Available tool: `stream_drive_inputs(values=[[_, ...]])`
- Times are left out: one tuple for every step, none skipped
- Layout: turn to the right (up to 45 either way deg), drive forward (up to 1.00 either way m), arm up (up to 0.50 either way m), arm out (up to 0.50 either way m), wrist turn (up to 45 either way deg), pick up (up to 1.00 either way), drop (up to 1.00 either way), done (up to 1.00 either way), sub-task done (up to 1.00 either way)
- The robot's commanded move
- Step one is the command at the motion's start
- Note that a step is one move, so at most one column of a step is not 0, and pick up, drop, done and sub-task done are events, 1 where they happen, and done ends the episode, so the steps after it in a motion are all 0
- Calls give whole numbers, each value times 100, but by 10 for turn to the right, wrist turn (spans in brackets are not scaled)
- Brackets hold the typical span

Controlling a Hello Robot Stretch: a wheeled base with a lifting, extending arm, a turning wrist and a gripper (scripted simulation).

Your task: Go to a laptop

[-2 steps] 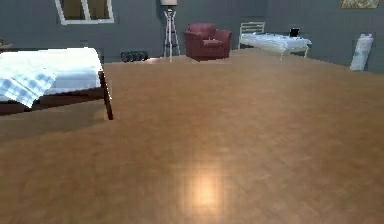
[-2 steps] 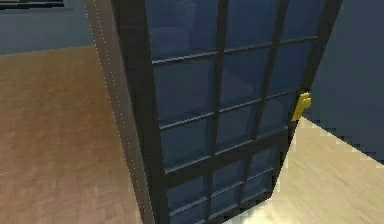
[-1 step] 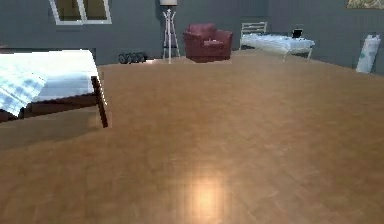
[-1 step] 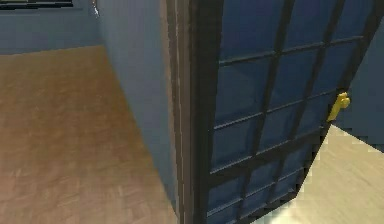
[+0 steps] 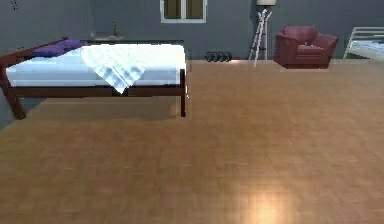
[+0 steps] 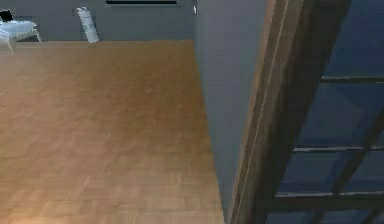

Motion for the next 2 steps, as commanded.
stream_drive_inputs(values=[[0, 35, 0, 0, 0, 0, 0, 0, 0], [450, 0, 0, 0, 0, 0, 0, 0, 0]])
